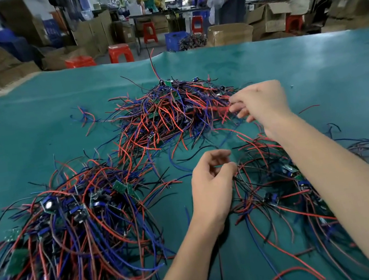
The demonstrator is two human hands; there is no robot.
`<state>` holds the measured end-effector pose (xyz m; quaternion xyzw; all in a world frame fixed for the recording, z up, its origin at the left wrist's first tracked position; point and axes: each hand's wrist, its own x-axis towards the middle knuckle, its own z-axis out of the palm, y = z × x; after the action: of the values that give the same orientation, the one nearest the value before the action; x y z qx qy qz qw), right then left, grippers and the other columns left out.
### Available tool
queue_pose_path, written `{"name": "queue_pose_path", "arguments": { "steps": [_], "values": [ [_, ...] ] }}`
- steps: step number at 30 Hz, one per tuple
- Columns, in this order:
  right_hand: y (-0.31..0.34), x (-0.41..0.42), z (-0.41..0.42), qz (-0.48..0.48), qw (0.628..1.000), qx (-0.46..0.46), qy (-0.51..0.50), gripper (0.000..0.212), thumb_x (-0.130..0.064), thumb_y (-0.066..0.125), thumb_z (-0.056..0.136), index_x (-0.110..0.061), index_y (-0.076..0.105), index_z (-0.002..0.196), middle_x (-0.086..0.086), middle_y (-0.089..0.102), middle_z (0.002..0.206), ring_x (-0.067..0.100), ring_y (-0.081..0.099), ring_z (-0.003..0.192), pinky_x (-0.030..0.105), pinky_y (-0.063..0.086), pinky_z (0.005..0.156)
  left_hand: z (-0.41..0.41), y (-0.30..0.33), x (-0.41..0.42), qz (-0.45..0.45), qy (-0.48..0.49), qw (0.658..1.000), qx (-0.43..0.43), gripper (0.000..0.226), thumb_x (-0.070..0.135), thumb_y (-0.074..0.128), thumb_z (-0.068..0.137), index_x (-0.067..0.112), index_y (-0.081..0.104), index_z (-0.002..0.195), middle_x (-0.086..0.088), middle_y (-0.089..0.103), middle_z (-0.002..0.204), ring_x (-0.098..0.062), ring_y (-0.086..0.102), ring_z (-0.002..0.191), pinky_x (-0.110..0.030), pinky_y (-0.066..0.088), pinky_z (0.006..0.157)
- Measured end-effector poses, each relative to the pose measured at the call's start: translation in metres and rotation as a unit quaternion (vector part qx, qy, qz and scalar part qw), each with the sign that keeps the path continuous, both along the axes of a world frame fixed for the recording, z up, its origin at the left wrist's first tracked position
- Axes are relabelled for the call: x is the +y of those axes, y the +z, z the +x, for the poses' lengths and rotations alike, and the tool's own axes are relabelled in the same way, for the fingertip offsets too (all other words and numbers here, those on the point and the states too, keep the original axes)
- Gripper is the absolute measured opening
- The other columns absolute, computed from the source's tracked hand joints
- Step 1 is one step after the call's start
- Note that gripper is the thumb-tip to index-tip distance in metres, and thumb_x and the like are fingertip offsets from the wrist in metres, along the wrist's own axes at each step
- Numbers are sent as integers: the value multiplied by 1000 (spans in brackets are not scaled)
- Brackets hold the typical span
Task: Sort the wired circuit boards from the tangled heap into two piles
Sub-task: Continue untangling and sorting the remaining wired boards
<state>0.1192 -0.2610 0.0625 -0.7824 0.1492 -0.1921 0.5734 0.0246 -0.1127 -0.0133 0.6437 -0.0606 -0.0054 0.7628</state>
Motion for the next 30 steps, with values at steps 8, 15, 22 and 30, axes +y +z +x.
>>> {"name": "queue_pose_path", "arguments": {
  "steps": [8, 15, 22, 30],
  "values": [
    [0, 13, -95, 36, 991, -124, 21, 18, -22, 59, 66, -16, 76, 61, 10, 71, 61, 13, 56, 47, 20, 40, 43, 3, 0, 1, -69, -23, 997, 29, 17, 10, 47, 102, 3, 63, 104, -14, 71, 89, -17, 59, 66, -21, 47, 54],
    [-37, 39, -148, -7, 956, -51, 289, 21, -9, 55, 70, -5, 73, 60, 14, 67, 57, 18, 59, 53, 23, 45, 52, 1, -1, 4, -50, -74, 996, 22, 19, 18, 53, 101, 6, 67, 94, 1, 72, 72, -11, 61, 60, -23, 50, 60],
    [-36, 40, -155, -13, 906, 48, 421, 20, -11, 55, 68, -3, 71, 58, 20, 62, 54, 15, 55, 49, 25, 41, 51, 2, 0, 8, -67, -93, 992, 47, 17, 7, 63, 93, 3, 64, 109, -18, 75, 91, -28, 66, 81, -37, 55, 78],
    [-46, 15, -131, 105, 993, -18, 42, 8, -14, 70, 93, -15, 73, 85, 1, 68, 63, 10, 59, 54, 26, 45, 54, 0, -1, 10, -54, -142, 988, 5, 12, 9, 64, 88, 15, 69, 96, -10, 76, 92, -13, 67, 70, -17, 46, 56]
  ]
}}
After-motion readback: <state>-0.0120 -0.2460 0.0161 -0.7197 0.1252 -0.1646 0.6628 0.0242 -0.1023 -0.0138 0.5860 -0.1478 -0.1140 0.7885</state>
